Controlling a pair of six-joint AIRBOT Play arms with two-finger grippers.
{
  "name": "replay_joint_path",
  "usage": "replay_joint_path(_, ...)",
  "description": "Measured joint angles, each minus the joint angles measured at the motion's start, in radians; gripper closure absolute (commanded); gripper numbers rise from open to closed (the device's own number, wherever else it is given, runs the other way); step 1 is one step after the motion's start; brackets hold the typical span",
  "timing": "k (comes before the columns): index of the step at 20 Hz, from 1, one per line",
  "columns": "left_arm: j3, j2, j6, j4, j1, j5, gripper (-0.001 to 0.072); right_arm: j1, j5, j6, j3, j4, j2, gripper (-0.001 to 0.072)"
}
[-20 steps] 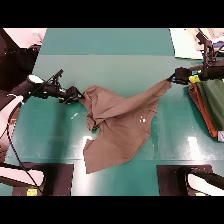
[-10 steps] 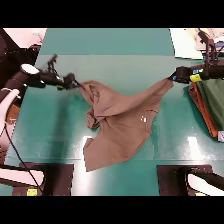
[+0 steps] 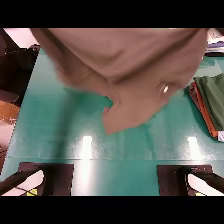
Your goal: Fold the shirts.
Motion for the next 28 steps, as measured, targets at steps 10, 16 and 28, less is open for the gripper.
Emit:
replay_joint_path(10,0.284,0.25,-0.027,0.049,0.007,-0.036,0.0683,0.0,-0.134,-0.009,0.129,-0.076,0.216,0.0696)
replay_joint_path(16,0.237,0.266,-0.096,0.054,0.008,-0.194,0.0684,0.0,-0.079,-0.01,0.239,-0.129,0.154,0.0696)
replay_joint_path(28,-0.589,0.081,-0.087,0.233,0.007,-0.057,0.0683,0.003,0.035,0.0,-0.027,-0.124,-0.378,0.0695)
